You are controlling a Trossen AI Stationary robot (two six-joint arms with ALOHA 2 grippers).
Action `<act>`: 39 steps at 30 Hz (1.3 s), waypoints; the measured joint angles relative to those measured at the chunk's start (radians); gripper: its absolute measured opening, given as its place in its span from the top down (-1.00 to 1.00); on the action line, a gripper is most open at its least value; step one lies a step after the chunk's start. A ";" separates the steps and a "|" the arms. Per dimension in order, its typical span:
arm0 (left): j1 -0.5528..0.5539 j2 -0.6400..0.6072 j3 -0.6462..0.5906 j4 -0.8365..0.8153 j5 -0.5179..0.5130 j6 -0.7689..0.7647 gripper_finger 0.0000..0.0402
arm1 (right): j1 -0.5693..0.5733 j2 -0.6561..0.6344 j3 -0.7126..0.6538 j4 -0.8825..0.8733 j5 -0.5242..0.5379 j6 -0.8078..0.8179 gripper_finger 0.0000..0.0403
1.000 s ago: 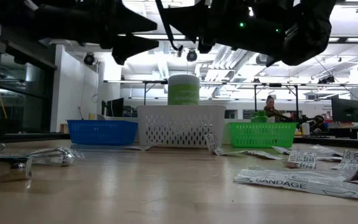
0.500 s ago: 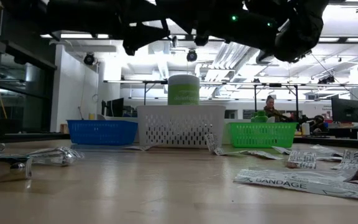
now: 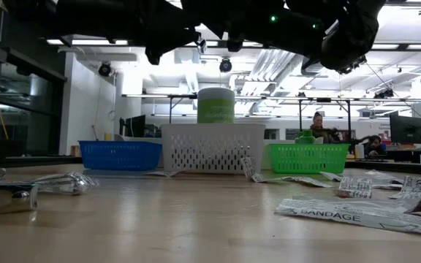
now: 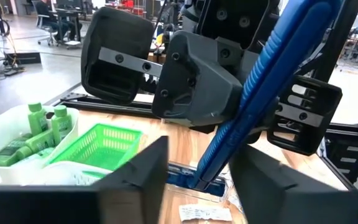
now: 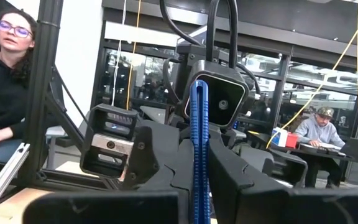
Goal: Pick & Place Travel size toiletries
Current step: Put the blue razor into the grey bin
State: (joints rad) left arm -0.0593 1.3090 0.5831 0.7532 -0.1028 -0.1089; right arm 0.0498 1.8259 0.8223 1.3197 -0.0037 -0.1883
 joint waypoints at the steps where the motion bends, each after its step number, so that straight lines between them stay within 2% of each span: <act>1: 0.000 0.000 0.000 0.000 0.000 0.000 0.31 | 0.000 0.000 0.000 0.000 0.001 0.000 0.90; 7: 0.000 0.000 0.000 -0.005 0.000 0.024 0.86 | -0.001 0.000 0.000 -0.005 0.013 0.011 0.92; 10: 0.000 -0.001 0.000 -0.023 -0.003 0.036 0.86 | 0.000 0.000 0.000 -0.012 0.020 0.010 0.91; 12: 0.000 -0.001 0.000 -0.029 -0.002 0.036 0.86 | 0.000 0.000 0.000 -0.015 0.019 0.008 0.83; 15: 0.000 -0.001 0.000 -0.047 -0.007 0.026 0.85 | 0.001 0.000 0.000 -0.029 0.028 0.009 0.63; 19: 0.000 0.000 0.000 -0.065 -0.034 0.026 0.84 | 0.004 -0.004 0.000 -0.039 0.114 0.048 0.30; 26: 0.033 -0.006 0.000 -0.158 -0.141 0.042 0.84 | 0.010 -0.121 -0.002 -0.284 0.279 0.048 -0.18; 31: 0.147 -0.006 0.000 -0.200 -0.144 0.050 0.84 | 0.033 -0.221 -0.003 -0.489 0.384 0.018 -0.32; 39: 0.431 -0.006 0.000 -0.313 -0.138 0.075 0.84 | 0.091 -0.319 -0.003 -0.724 0.529 0.000 -0.32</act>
State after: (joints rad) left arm 0.3714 1.3028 0.5831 0.4402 -0.2412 -0.0340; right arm 0.1405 1.5073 0.8192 0.5960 0.5255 -0.1887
